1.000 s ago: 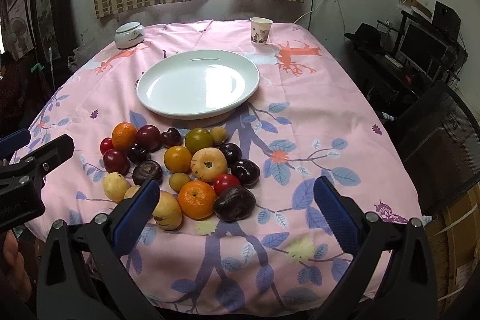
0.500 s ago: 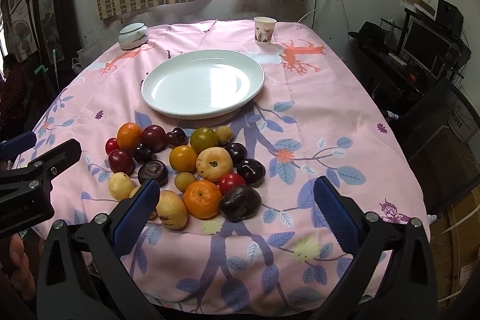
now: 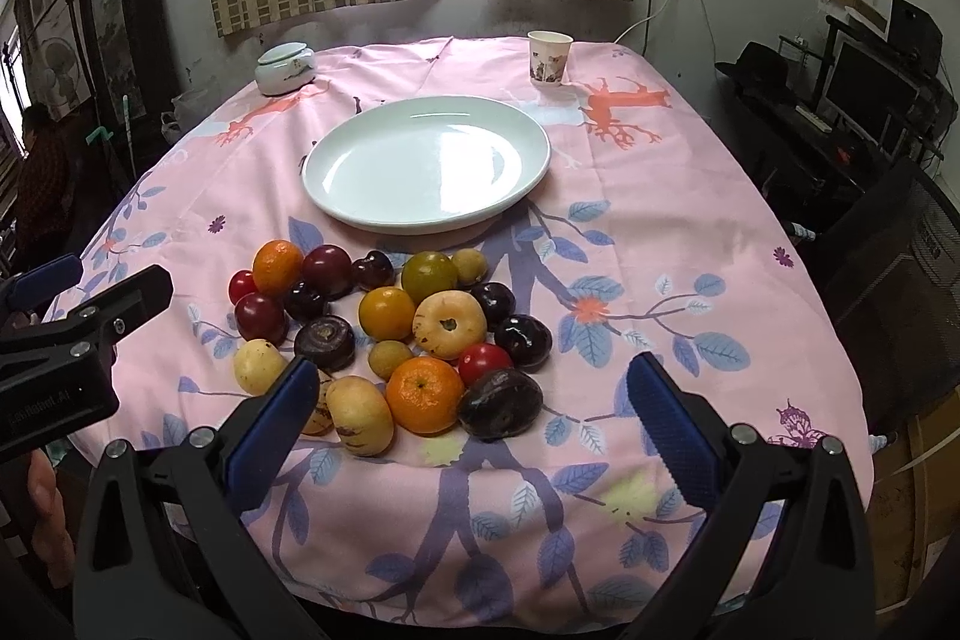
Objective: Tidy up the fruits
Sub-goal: 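Move both tools toward the fruit cluster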
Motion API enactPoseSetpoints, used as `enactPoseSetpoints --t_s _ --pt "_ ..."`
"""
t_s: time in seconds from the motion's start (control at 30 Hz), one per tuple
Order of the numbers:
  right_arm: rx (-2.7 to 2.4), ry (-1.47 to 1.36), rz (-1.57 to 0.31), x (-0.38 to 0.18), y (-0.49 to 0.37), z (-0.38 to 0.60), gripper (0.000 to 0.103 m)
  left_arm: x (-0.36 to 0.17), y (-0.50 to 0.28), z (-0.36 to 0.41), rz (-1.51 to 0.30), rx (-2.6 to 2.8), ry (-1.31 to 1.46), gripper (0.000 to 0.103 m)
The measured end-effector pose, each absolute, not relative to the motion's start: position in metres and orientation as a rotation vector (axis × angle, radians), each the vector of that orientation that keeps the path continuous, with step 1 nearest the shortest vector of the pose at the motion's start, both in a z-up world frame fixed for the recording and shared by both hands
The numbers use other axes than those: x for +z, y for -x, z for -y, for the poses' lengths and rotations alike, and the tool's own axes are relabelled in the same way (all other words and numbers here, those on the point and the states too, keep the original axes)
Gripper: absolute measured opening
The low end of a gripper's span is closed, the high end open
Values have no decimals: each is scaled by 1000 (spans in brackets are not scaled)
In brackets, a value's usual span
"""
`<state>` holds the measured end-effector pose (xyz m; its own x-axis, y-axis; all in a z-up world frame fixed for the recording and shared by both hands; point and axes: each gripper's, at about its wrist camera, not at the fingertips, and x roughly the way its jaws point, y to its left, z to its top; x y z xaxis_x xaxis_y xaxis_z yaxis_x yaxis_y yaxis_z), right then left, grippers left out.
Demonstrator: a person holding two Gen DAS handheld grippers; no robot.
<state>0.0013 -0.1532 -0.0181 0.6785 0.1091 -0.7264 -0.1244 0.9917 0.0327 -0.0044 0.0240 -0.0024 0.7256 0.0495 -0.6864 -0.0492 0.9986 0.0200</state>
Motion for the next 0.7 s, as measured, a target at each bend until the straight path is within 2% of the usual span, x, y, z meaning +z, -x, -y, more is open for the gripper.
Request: enactPoseSetpoints --t_s 0.7 --pt "95 46 -813 -19 0 153 102 -1 7 -22 -758 27 0 101"
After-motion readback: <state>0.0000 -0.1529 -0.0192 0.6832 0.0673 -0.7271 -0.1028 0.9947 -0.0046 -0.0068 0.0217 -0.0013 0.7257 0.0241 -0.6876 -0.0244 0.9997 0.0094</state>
